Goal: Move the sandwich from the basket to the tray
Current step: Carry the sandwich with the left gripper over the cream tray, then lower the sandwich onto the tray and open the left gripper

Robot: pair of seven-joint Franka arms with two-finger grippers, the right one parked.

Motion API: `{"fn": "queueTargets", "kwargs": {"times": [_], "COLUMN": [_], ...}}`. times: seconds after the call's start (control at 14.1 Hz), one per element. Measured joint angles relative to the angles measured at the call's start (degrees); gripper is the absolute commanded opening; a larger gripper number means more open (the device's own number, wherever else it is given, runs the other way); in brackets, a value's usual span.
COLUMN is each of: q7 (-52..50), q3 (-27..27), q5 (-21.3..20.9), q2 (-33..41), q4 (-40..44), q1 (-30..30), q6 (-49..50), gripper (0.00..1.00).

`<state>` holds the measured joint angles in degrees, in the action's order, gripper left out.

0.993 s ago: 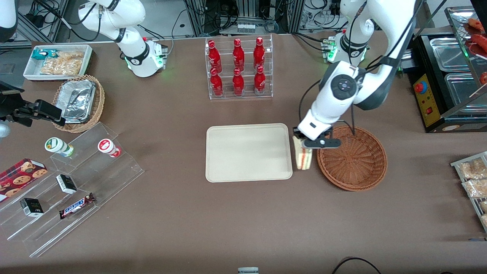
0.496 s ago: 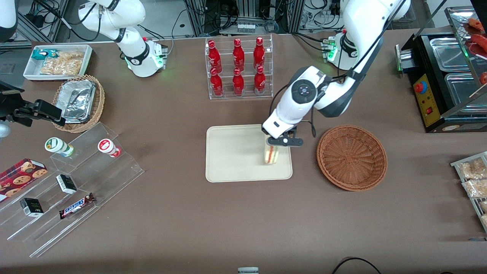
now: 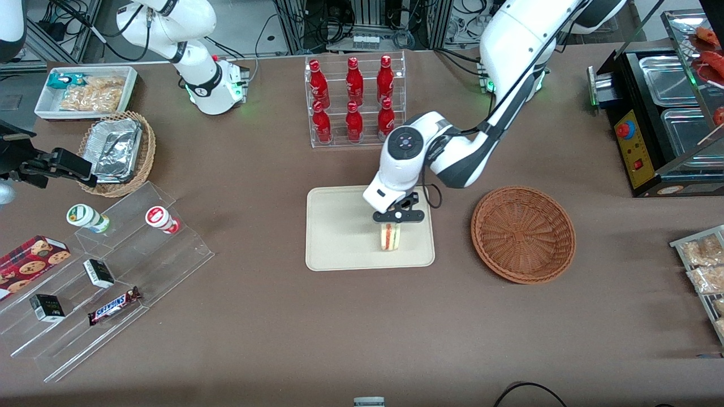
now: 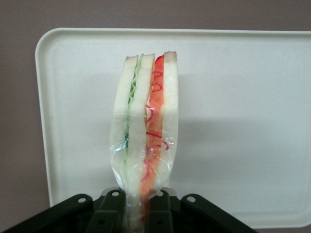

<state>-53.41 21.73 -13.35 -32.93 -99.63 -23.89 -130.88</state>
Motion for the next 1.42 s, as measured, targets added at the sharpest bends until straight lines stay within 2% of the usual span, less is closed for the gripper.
{"fn": "queueTargets", "kwargs": {"times": [0.28, 0.64, 0.99, 1.06, 1.13, 1.21, 1.42], "q7": [-1.6, -2.9, -2.9, -2.9, -2.9, -2.9, -3.0], "q3": [-0.1, -0.2, -0.3, -0.3, -0.3, -0.3, -0.3], "q5": [-0.6, -3.5, -3.7, -3.7, -3.7, -3.7, -3.7], "q2": [-3.3, -7.0, -11.5, -12.1, -12.5, -12.5, -12.6], "q4": [5.4, 9.5, 14.5, 15.0, 15.5, 15.6, 15.8], "q1": [-2.5, -5.3, -6.0, -6.0, -6.0, -6.0, -6.0], "q6": [4.6, 8.0, 8.0, 8.0, 8.0, 8.1, 8.1], "gripper": [0.15, 0.15, 0.21, 0.41, 0.85, 1.00, 1.00]}}
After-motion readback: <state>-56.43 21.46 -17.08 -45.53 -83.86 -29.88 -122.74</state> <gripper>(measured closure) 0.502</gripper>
